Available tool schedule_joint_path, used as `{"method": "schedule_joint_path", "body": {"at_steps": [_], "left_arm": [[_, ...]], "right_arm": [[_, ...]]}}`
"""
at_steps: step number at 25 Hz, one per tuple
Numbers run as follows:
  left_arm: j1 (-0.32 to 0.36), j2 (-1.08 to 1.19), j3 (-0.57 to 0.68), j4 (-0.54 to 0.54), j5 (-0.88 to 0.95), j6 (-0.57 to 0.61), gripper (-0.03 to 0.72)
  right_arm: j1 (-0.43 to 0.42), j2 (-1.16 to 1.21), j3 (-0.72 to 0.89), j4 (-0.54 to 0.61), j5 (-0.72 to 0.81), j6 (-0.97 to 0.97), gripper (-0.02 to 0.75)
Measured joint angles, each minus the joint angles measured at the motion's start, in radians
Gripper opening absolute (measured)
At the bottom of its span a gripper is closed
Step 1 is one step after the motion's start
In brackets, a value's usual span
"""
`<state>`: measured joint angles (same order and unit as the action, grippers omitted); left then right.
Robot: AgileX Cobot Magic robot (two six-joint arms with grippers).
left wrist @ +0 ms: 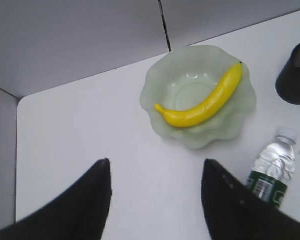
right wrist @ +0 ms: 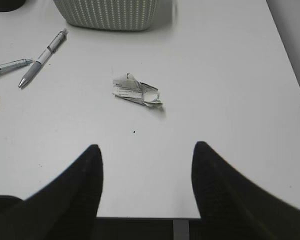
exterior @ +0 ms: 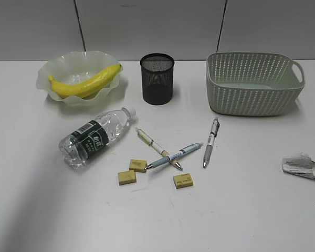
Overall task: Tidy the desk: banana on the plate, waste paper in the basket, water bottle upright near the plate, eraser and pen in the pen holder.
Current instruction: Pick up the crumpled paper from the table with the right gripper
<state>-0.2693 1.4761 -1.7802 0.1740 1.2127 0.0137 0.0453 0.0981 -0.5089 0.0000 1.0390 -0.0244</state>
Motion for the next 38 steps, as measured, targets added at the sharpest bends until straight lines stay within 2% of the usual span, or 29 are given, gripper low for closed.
{"method": "schedule_joint_path", "body": {"at_steps": [3, 11, 15, 22, 25, 30, 38], "left_arm": [[0.000, -0.143, 0.144, -0.030, 0.002, -0.005, 0.432], [0.000, -0.561, 0.640, -0.081, 0.002, -0.008, 0.430], [0.000, -0.794, 0.837, -0.107, -0.037, -0.008, 0.427], [0.000, -1.139, 1.112, -0.112, -0.061, -0.008, 0.419], [0.000, -1.279, 1.194, -0.115, -0.061, -0.008, 0.416], [0.000, -1.472, 1.224, -0.160, -0.114, -0.008, 0.416], [0.000, -1.483, 1.242, -0.162, -0.147, -0.008, 0.416]], "right_arm": [[0.000, 0.000, 0.000, 0.000, 0.000, 0.000, 0.454], [0.000, 0.000, 0.000, 0.000, 0.000, 0.000, 0.454], [0.000, 0.000, 0.000, 0.000, 0.000, 0.000, 0.454], [0.000, 0.000, 0.000, 0.000, 0.000, 0.000, 0.454], [0.000, 0.000, 0.000, 0.000, 0.000, 0.000, 0.454], [0.000, 0.001, 0.000, 0.000, 0.000, 0.000, 0.454], [0.000, 0.041, -0.029, 0.009, -0.029, -0.114, 0.454]]}}
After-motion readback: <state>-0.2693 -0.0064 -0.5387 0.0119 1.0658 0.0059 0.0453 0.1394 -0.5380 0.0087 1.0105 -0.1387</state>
